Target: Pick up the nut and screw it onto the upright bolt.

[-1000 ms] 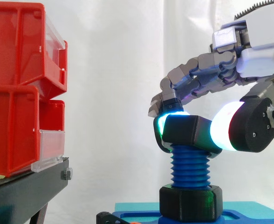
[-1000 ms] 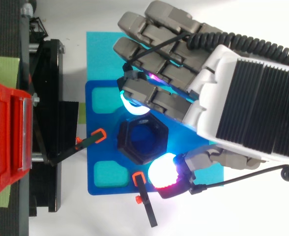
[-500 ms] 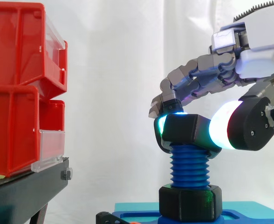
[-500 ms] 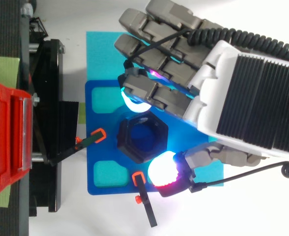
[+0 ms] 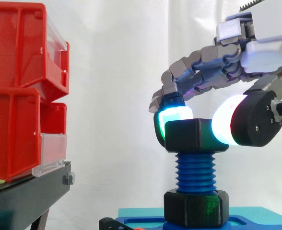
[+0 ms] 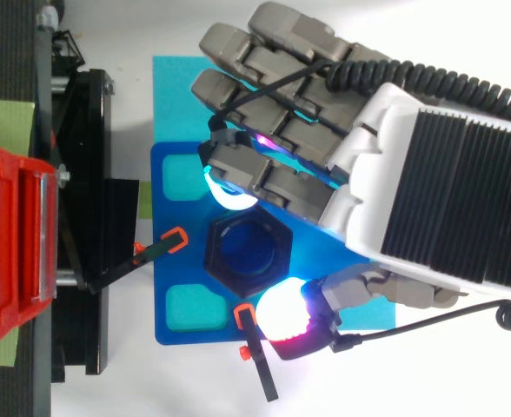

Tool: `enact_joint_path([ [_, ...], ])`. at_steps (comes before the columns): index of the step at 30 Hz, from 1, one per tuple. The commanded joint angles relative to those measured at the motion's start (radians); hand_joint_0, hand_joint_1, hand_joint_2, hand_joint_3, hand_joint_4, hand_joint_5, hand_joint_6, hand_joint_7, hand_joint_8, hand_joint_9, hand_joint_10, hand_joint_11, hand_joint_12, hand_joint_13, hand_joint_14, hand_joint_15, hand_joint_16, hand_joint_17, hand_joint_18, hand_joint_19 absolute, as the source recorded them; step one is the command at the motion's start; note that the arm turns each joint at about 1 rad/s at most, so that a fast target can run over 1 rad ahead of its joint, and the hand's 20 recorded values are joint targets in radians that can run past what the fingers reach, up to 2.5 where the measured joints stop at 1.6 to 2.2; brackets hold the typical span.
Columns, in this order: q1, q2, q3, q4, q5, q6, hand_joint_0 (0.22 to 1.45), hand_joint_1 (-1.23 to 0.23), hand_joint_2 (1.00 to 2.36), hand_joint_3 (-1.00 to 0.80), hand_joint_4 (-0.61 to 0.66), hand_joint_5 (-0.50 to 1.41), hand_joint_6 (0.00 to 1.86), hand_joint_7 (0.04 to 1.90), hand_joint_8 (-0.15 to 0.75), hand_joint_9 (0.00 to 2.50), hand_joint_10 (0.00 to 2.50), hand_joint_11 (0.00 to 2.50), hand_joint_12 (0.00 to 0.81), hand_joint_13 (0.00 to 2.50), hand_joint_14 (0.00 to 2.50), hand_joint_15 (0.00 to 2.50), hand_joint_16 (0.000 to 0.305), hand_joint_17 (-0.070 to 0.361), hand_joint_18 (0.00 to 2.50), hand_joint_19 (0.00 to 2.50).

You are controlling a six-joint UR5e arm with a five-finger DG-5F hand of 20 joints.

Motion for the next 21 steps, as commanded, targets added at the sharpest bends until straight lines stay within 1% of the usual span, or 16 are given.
enact_joint_path([
  [1,0.0,0.0,0.002,0.002,0.001,0.0,0.53,-0.65,1.0,-0.5,0.33,-0.15,0.5,1.31,0.322,0.39,0.0,0.0,0.405,0.17,0.0,0.0,0.054,0.122,0.08,0.0],
  [6,0.002,0.0,0.002,0.002,-0.003,0.0,0.53,-0.65,1.0,-0.5,0.33,-0.15,0.5,1.31,0.322,0.39,0.0,0.0,0.406,0.18,0.0,0.0,0.054,0.122,0.08,0.0],
  [16,-0.003,0.0,0.0,-0.001,-0.004,0.0,0.53,-0.65,1.0,-0.5,0.33,-0.15,0.5,1.31,0.321,0.39,0.0,0.0,0.405,0.18,0.0,0.0,0.054,0.122,0.09,0.0],
  [21,-0.007,0.0,0.0,0.0,-0.016,0.0,0.53,-0.65,1.0,-0.5,0.34,-0.15,0.5,1.31,0.321,0.39,0.0,0.0,0.406,0.18,0.0,0.0,0.054,0.122,0.08,0.0],
])
